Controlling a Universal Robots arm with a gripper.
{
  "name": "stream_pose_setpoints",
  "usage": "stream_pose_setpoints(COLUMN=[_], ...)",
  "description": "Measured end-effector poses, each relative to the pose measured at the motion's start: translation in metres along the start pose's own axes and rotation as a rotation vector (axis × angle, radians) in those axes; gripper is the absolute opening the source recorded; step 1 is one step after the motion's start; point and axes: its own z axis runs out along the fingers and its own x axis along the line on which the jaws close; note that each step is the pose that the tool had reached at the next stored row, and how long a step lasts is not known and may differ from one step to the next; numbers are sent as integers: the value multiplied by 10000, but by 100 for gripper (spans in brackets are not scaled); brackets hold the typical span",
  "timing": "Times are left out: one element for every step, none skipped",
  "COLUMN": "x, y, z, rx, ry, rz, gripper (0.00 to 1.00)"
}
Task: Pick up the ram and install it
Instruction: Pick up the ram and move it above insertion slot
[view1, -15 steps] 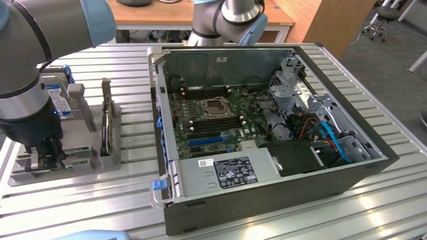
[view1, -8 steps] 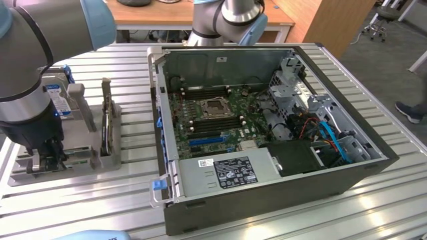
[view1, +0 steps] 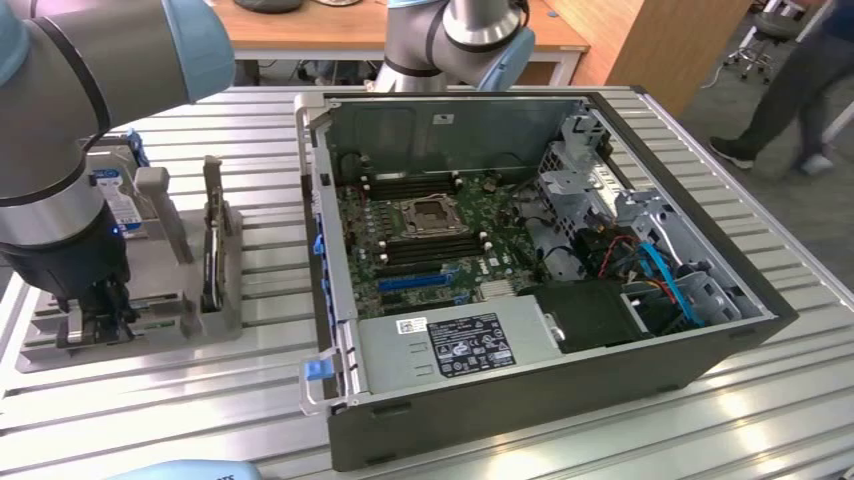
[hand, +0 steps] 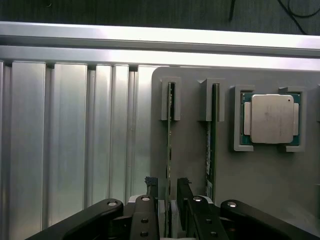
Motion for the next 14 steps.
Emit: stream_pose_setpoints(x=[0, 0, 0, 0, 0, 0, 0, 0, 0, 0, 0, 0, 0, 0], y=[-6, -13, -21, -31, -39, -40, -40, -40, -40, -40, -40, -40, -40, -41], z=[0, 0, -1, -2, -2, -1, -1, -1, -2, -2, -2, -2, -2, -2], rx=[1, 0, 0, 0, 1, 2, 1, 0, 0, 0, 0, 0, 0, 0], ry=[-1, -1, 0, 0, -1, -1, -1, -1, -1, -1, -1, 0, -1, -1], rz=[0, 1, 0, 0, 0, 1, 1, 1, 1, 1, 0, 1, 0, 0], gripper=[29, 29, 29, 29, 29, 29, 29, 29, 29, 29, 29, 29, 29, 29])
